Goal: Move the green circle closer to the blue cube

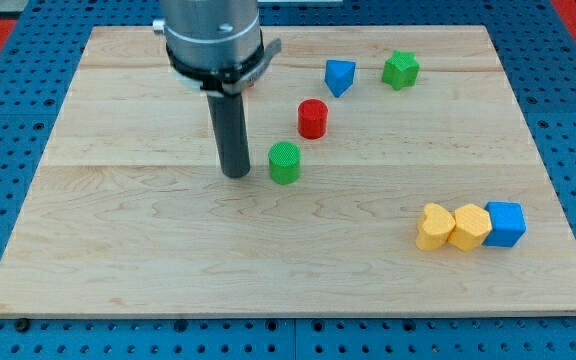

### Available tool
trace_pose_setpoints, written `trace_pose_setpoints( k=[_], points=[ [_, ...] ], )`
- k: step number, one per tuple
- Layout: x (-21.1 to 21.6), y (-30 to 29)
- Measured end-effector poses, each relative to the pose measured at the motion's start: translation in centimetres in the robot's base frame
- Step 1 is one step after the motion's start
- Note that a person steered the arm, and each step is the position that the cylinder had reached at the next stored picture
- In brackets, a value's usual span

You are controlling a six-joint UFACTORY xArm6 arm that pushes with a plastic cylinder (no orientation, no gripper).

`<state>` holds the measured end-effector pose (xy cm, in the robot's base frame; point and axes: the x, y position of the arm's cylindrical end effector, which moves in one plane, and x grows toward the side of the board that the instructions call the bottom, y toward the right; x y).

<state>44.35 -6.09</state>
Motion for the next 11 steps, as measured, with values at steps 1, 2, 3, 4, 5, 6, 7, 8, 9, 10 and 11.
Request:
trace_pose_setpoints(
  k=[1,2,3,4,5,6,7,8,9,10,11],
  points=[
    [-0.5,4.6],
    [-0.5,9.4],
    [-0.5,13.1],
    [0.0,11.1],
    [1.4,11.2],
    [1.4,14.5],
    [1.4,18.9],
    [1.4,19.8],
    [1.4,21.3],
    [1.5,23.4],
    [1.5,23.8]
  ],
)
